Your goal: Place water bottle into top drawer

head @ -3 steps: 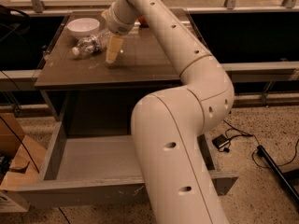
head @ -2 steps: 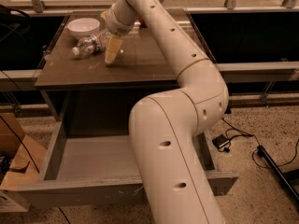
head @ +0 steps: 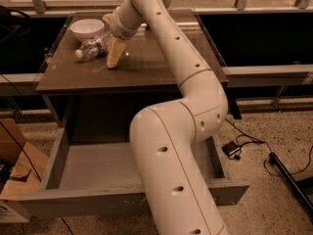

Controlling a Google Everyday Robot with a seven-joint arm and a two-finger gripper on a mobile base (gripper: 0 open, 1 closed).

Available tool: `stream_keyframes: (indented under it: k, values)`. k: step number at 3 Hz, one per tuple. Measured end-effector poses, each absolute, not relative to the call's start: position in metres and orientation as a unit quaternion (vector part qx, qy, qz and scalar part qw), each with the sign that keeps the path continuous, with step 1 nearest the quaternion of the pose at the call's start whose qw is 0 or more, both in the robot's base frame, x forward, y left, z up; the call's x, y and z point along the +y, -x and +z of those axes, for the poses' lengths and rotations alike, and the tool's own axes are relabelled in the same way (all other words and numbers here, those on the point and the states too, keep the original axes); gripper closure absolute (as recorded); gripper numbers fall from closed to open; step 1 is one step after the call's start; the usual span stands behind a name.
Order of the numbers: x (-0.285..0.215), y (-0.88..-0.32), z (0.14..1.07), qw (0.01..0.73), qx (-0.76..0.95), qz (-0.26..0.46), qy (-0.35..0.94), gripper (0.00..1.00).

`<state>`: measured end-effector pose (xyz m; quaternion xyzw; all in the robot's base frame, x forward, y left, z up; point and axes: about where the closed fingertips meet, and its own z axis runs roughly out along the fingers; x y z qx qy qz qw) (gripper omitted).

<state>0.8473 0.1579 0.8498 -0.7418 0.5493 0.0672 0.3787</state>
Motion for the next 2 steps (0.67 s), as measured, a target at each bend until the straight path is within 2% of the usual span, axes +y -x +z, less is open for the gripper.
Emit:
stream_keyframes:
  k: [1, 2]
  values:
    - [0.1621, -0.845, 0.8492, 0.376, 0.545, 0.074, 0.746, 0.19]
    - [0.1621, -0.8442, 0.8505, 0.376, 0.545, 0.074, 0.746, 0.43]
